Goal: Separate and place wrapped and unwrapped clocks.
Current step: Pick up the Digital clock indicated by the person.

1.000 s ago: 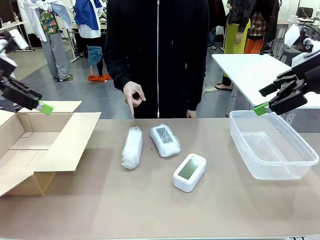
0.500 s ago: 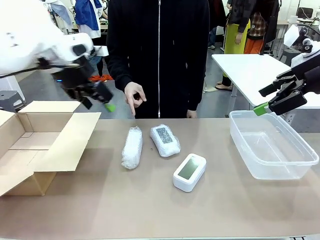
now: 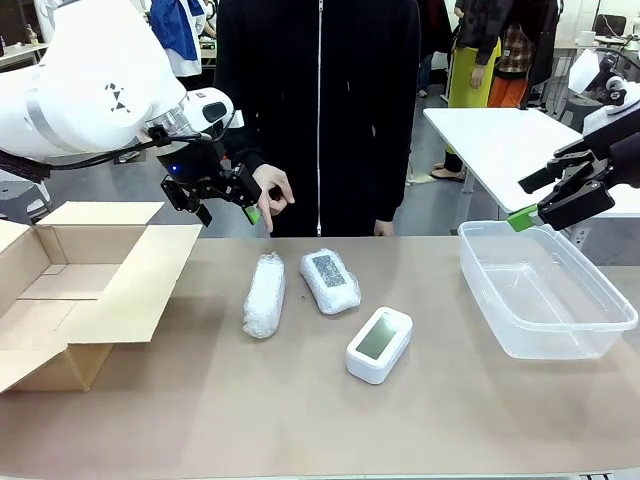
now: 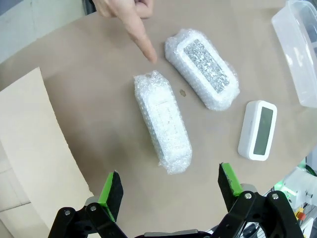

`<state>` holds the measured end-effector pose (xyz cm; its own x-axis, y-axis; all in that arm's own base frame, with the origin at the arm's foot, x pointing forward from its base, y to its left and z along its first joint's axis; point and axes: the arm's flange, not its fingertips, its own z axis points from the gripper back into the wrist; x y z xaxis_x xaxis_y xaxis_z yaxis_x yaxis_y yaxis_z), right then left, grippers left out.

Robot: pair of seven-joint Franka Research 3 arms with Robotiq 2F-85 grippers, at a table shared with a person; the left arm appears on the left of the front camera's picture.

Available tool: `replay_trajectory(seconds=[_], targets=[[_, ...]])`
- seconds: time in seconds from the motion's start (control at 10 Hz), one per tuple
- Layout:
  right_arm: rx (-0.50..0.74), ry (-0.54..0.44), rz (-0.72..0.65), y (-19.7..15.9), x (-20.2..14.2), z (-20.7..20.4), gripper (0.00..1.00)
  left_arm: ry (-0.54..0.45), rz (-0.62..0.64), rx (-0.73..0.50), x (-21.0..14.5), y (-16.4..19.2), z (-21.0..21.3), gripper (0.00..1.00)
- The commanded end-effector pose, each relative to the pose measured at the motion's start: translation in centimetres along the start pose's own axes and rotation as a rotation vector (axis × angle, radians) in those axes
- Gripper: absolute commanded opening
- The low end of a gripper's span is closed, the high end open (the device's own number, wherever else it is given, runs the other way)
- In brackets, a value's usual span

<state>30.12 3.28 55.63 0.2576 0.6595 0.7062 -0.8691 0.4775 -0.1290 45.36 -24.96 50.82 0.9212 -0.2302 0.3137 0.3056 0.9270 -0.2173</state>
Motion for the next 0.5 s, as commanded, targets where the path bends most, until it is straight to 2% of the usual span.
replay_trajectory(seconds=[0.0, 0.1, 0.2, 0.3, 0.4], targets=[[0.020, -0.007, 0.002, -0.1, -0.1, -0.3, 1.00, -0.015, -0.013, -0.005, -0.4, -0.2, 1.0, 1.00], [0.020, -0.007, 0.002, -0.1, -0.1, -0.3, 1.00, 0.000, 0.000, 0.000, 0.0, 0.0, 0.0, 1.00], [0.020, -0.007, 0.002, -0.1, -0.1, -0.3, 1.00, 0.078, 0.062, 0.014, 2.4, -1.1, -3.1, 1.00], [0.020, -0.007, 0.002, -0.1, -0.1, -0.3, 1.00, 0.114, 0.107, 0.029, 3.7, -1.9, -5.5, 1.00], [0.020, -0.007, 0.002, -0.1, -0.1, -0.3, 1.00, 0.132, 0.161, 0.087, 4.0, -2.9, -7.8, 1.00]])
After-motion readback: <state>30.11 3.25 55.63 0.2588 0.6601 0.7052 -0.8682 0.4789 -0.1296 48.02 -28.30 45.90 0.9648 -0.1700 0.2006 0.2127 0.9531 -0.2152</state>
